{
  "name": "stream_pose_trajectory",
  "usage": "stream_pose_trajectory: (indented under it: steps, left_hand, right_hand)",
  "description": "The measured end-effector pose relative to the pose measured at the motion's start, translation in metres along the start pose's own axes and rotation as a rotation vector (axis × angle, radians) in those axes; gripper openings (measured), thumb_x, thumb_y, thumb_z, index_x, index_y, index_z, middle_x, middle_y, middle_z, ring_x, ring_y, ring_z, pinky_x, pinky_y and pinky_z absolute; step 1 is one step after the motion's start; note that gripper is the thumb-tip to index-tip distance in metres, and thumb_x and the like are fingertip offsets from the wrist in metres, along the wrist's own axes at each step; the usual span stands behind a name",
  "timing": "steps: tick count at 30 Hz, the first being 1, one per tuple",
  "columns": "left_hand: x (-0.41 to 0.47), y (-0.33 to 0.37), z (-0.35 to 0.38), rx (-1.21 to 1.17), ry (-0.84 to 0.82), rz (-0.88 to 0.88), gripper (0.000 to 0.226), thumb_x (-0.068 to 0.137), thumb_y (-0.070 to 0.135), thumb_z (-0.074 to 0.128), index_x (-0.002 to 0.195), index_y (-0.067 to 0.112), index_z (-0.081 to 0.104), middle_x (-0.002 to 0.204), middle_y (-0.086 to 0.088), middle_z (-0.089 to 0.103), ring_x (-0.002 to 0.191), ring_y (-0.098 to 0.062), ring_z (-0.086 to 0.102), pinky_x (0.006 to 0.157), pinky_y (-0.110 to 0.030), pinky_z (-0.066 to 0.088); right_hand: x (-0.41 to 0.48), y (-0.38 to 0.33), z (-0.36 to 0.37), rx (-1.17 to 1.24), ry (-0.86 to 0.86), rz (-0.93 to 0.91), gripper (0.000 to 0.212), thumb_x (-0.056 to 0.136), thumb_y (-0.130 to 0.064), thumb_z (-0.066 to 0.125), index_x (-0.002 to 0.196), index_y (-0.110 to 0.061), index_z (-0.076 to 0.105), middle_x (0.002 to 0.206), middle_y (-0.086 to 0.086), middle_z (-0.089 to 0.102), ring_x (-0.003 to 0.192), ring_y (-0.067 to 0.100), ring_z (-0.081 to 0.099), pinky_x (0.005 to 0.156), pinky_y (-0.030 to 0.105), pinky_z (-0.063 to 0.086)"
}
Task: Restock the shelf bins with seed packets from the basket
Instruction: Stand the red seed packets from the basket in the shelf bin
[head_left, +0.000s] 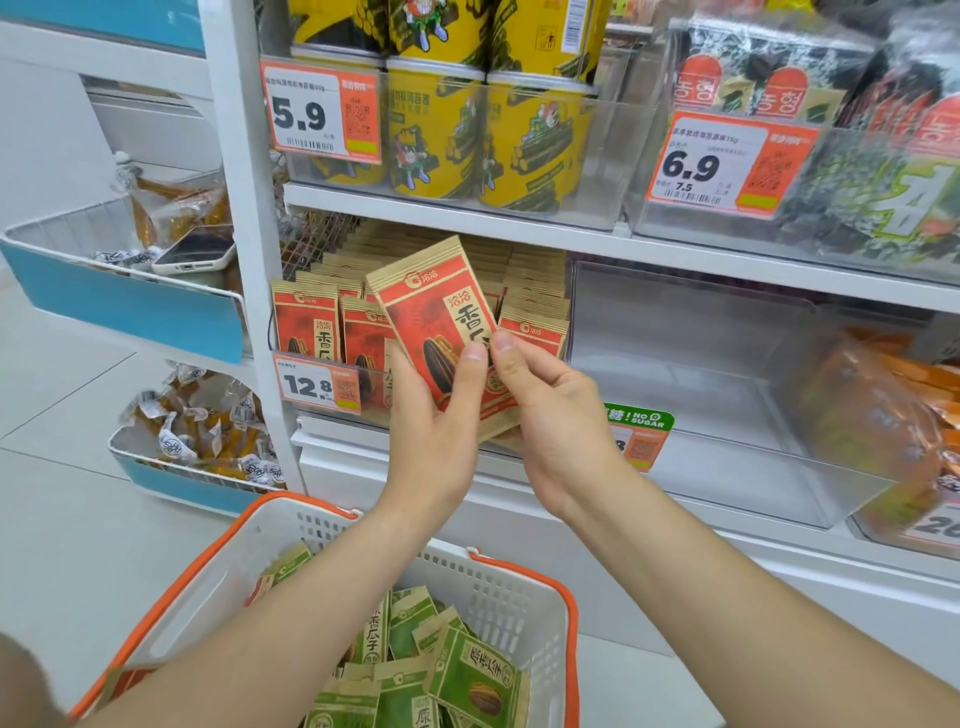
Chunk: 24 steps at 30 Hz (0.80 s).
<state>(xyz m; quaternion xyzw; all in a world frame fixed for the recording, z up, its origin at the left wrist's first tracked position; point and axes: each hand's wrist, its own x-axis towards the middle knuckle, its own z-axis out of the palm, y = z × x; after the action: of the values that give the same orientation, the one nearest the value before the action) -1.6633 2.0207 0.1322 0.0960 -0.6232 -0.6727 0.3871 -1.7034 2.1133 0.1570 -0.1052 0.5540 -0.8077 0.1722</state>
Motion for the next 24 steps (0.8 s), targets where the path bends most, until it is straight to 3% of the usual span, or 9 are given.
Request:
stream_pose_trajectory:
  steps: [3, 7, 10, 12, 14, 15, 18, 21, 24]
  left_hand:
    - [0.002, -0.003, 0.000, 0.020, -0.079, -0.003, 0.035, 0.105, 0.035, 0.061, 0.136, 0.030, 0.047, 0.129, 0.008, 0.069, 0.122, -0.013, 0.066, 0.105, -0.044, 0.053]
    - [0.000, 0.001, 0.001, 0.076, -0.046, 0.018, 0.025, 0.109, 0.038, 0.052, 0.125, 0.020, 0.049, 0.116, 0.014, 0.069, 0.110, -0.002, 0.067, 0.093, -0.027, 0.052]
    - [0.001, 0.001, -0.003, 0.149, -0.030, 0.068, 0.035, 0.103, 0.051, 0.052, 0.120, 0.021, 0.051, 0.110, 0.016, 0.069, 0.105, -0.006, 0.069, 0.089, -0.036, 0.056]
    - [0.003, 0.000, -0.007, 0.161, -0.052, 0.071, 0.039, 0.102, 0.056, 0.055, 0.119, 0.021, 0.051, 0.107, 0.009, 0.070, 0.095, -0.020, 0.074, 0.071, -0.046, 0.061]
    - [0.007, 0.002, -0.011, 0.161, -0.074, 0.047, 0.040, 0.101, 0.057, 0.057, 0.119, 0.022, 0.052, 0.100, 0.002, 0.071, 0.077, -0.029, 0.075, 0.050, -0.043, 0.058]
    - [0.010, 0.003, -0.013, 0.185, -0.075, 0.058, 0.039, 0.102, 0.057, 0.057, 0.121, 0.023, 0.054, 0.100, 0.003, 0.072, 0.076, -0.027, 0.075, 0.052, -0.044, 0.057]
    - [0.019, 0.005, -0.018, 0.267, -0.162, 0.144, 0.037, 0.104, 0.052, 0.057, 0.129, 0.025, 0.059, 0.112, 0.006, 0.073, 0.102, -0.015, 0.072, 0.085, -0.046, 0.058]
    - [0.020, 0.009, -0.017, 0.294, -0.316, 0.142, 0.041, 0.099, 0.046, 0.064, 0.132, 0.024, 0.058, 0.113, 0.009, 0.073, 0.105, -0.009, 0.070, 0.088, -0.031, 0.057]
    - [0.019, 0.002, -0.017, 0.363, -0.324, 0.137, 0.045, 0.097, 0.051, 0.065, 0.132, 0.023, 0.053, 0.109, 0.011, 0.073, 0.099, -0.004, 0.070, 0.082, -0.023, 0.054]
  right_hand:
    - [0.002, -0.003, -0.005, 0.010, 0.045, 0.036, 0.029, 0.096, -0.034, 0.073, 0.116, -0.013, 0.079, 0.111, 0.013, 0.079, 0.109, 0.039, 0.074, 0.089, 0.054, 0.062]
    - [-0.002, -0.001, -0.003, -0.026, 0.110, 0.017, 0.031, 0.093, -0.035, 0.076, 0.107, -0.009, 0.082, 0.101, 0.012, 0.081, 0.100, 0.033, 0.077, 0.086, 0.047, 0.064]
    - [-0.003, -0.002, -0.004, -0.105, 0.109, 0.032, 0.031, 0.093, -0.036, 0.077, 0.099, -0.007, 0.082, 0.093, 0.015, 0.080, 0.079, 0.030, 0.077, 0.066, 0.043, 0.062]
    - [-0.001, -0.007, -0.007, -0.133, 0.062, 0.053, 0.033, 0.092, -0.032, 0.079, 0.095, 0.001, 0.080, 0.090, 0.022, 0.078, 0.068, 0.034, 0.072, 0.057, 0.042, 0.057]
    - [0.002, -0.017, -0.010, -0.146, 0.009, 0.058, 0.032, 0.089, -0.024, 0.082, 0.101, 0.004, 0.073, 0.091, 0.022, 0.078, 0.067, 0.033, 0.072, 0.053, 0.037, 0.058]
    - [0.004, -0.023, -0.012, -0.181, -0.013, 0.047, 0.034, 0.087, -0.021, 0.083, 0.109, 0.000, 0.068, 0.090, 0.018, 0.078, 0.069, 0.028, 0.073, 0.053, 0.031, 0.057]
    - [0.007, -0.039, -0.018, -0.364, -0.160, -0.048, 0.040, 0.096, -0.019, 0.076, 0.133, -0.016, 0.062, 0.097, 0.006, 0.077, 0.080, 0.011, 0.075, 0.061, 0.018, 0.054]
    - [0.014, -0.045, -0.022, -0.495, -0.249, -0.251, 0.025, 0.104, -0.023, 0.065, 0.127, -0.014, 0.070, 0.112, 0.006, 0.079, 0.100, 0.020, 0.076, 0.081, 0.031, 0.061]
    - [0.025, -0.043, -0.027, -0.575, -0.110, -0.493, 0.018, 0.103, -0.019, 0.068, 0.119, -0.012, 0.073, 0.106, 0.002, 0.080, 0.099, 0.019, 0.076, 0.091, 0.045, 0.061]
